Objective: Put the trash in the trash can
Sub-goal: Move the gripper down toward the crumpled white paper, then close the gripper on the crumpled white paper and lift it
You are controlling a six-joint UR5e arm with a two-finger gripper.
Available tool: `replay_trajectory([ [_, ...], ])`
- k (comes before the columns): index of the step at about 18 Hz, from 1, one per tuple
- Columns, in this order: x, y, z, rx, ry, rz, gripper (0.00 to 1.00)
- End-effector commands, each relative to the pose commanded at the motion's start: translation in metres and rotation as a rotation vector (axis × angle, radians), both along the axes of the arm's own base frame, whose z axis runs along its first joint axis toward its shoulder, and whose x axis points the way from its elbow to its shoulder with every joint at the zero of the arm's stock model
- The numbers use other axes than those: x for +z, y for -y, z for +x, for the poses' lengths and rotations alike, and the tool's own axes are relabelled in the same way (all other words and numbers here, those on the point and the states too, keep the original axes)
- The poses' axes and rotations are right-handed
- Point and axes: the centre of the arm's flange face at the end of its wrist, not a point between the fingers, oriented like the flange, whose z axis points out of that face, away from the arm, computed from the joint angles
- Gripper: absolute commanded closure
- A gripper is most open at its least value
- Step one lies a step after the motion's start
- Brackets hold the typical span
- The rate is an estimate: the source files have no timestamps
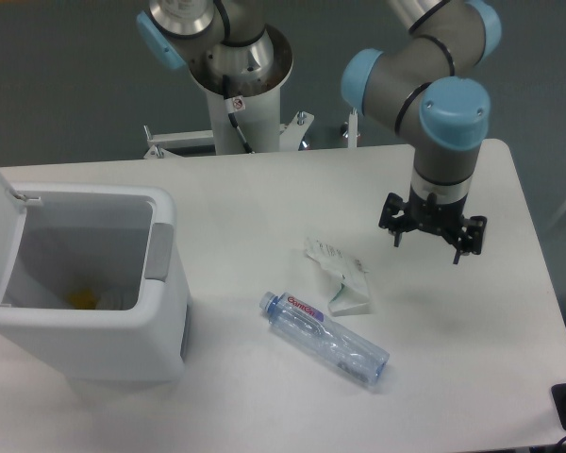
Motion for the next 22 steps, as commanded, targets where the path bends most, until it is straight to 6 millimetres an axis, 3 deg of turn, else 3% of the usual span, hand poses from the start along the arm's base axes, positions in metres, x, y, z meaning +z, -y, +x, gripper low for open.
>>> replay_trajectory([
  [6, -0.022, -0.018, 0.033, -0.049, 0.022, -0.01, 0.0],
  [11, -0.042, -0.041, 0.074, 0.01, 0.064, -0.026, 0.0],
  [13, -0.06, -0.043, 0.093, 0.064, 0.094, -0.041, 0.0],
  [22, -0.097, -0.045, 0.111, 0.09, 0.071, -0.113, 0.0],
])
